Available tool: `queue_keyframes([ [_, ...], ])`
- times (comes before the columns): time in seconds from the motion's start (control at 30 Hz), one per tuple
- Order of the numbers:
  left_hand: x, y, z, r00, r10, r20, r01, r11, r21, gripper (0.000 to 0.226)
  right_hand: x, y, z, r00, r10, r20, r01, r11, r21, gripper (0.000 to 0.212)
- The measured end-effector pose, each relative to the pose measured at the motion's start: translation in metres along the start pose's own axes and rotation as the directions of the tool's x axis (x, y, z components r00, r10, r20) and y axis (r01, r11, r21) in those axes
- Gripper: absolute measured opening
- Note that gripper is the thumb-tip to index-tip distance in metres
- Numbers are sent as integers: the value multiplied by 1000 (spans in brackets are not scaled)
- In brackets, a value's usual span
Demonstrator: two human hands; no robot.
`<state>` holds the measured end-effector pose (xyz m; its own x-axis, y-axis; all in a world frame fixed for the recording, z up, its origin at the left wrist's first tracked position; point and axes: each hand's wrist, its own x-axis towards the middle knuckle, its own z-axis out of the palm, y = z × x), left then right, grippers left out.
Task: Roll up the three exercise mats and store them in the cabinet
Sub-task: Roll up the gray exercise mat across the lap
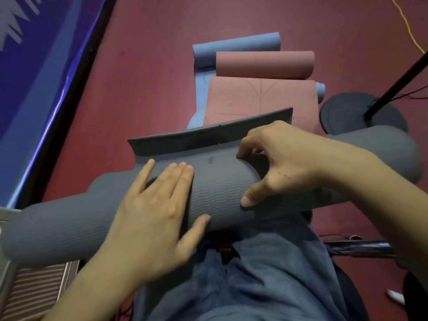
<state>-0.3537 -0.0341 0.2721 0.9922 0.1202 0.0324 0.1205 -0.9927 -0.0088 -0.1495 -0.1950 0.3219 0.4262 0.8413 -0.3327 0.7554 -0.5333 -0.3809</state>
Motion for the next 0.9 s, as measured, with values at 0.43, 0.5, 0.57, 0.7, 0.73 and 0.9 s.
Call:
queue_keyframes([
  [0.43,34,3,11,982,-93,162,77,992,102,155,-4,1,14,1000,-5,-4,4,981,-193,90],
  [0.5,41,-3,7,982,-73,174,55,993,107,154,-3,4,15,1000,-29,1,28,959,-281,101],
  [0.57,46,-8,4,980,-57,190,36,993,109,151,-4,8,15,999,-36,39,47,940,-339,116],
  [0.7,58,-16,-6,969,-19,247,4,998,59,140,-9,27,2,995,95,25,-82,946,-312,138],
  [0.73,62,-18,-7,965,-25,262,17,999,33,137,-12,35,-1,992,127,14,-117,943,-311,142],
  [0.9,70,-24,-6,963,-12,269,20,999,-30,129,-23,58,8,989,137,-53,-147,916,-373,140],
])
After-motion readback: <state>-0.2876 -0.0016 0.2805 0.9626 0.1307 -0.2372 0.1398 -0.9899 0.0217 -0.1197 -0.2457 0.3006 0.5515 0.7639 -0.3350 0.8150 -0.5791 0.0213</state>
